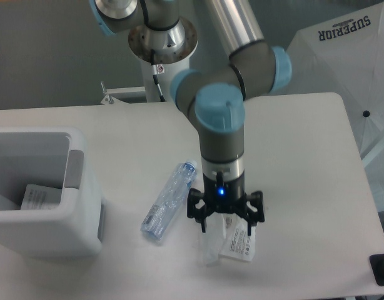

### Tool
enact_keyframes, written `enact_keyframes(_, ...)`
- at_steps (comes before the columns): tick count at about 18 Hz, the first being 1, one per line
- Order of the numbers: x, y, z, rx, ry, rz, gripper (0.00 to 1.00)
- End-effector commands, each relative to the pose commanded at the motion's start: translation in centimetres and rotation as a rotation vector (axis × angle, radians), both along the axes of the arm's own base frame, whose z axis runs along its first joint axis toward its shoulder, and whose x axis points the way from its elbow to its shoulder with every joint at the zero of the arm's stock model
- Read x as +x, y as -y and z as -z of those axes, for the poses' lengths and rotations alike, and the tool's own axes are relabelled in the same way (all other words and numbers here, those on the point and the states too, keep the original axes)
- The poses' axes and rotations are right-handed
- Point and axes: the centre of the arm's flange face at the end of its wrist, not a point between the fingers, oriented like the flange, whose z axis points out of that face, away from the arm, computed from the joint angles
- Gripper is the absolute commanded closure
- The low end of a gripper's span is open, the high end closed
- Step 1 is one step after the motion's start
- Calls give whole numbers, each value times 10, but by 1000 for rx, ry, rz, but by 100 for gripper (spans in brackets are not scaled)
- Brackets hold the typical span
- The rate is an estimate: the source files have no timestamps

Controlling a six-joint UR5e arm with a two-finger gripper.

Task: Place the trash in the trash can
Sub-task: 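Lower the gripper onto the wrapper and close on it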

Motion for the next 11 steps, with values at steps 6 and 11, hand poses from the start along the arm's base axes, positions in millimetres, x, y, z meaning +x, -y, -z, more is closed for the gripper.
enact_keyframes(6,-10,3,39,-39,40,9,0)
enact_keyframes(11,-5,8,66,-85,62,19,0)
